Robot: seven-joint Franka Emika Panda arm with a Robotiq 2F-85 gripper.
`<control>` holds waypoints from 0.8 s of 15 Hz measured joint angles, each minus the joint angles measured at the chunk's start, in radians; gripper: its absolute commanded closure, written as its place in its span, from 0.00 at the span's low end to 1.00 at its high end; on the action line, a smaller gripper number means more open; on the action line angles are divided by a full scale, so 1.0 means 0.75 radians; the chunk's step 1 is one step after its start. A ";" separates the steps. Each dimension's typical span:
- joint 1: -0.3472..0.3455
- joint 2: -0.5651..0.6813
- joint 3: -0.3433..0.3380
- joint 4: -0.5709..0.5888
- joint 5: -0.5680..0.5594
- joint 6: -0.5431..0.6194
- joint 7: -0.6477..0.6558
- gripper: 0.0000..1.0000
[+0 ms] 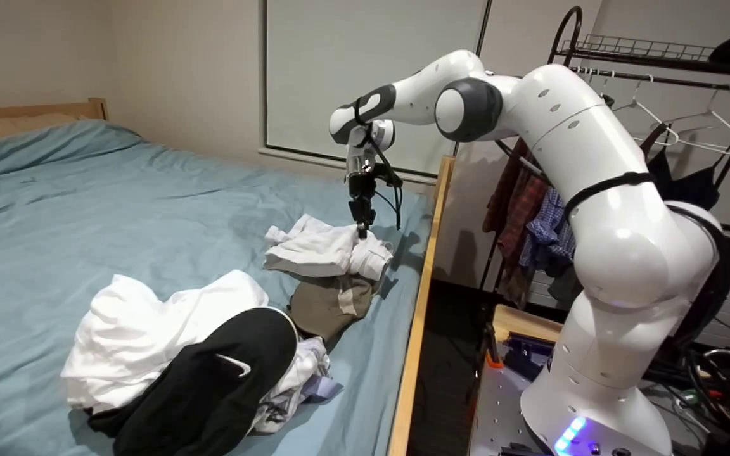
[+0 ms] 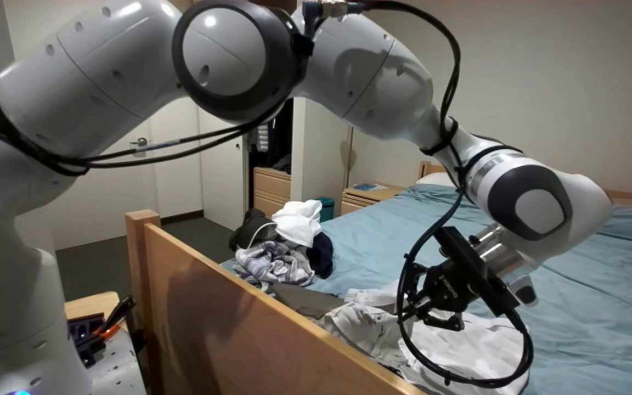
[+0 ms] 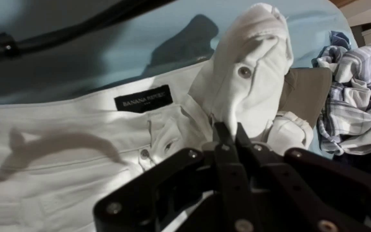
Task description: Fold the white pair of shorts
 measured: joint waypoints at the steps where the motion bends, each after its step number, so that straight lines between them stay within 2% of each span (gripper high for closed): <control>1: -0.028 0.005 -0.002 0.037 0.007 -0.024 0.005 0.98; 2: -0.055 0.004 -0.003 0.074 0.015 -0.039 0.015 0.98; 3: -0.079 0.003 -0.003 0.111 0.021 -0.046 0.031 0.70; 4: -0.096 0.001 -0.003 0.147 0.023 -0.047 0.054 0.69; 7: -0.092 0.001 -0.003 0.234 0.023 -0.047 0.138 0.50; 12: 0.047 0.023 0.005 0.280 0.005 -0.048 0.180 0.18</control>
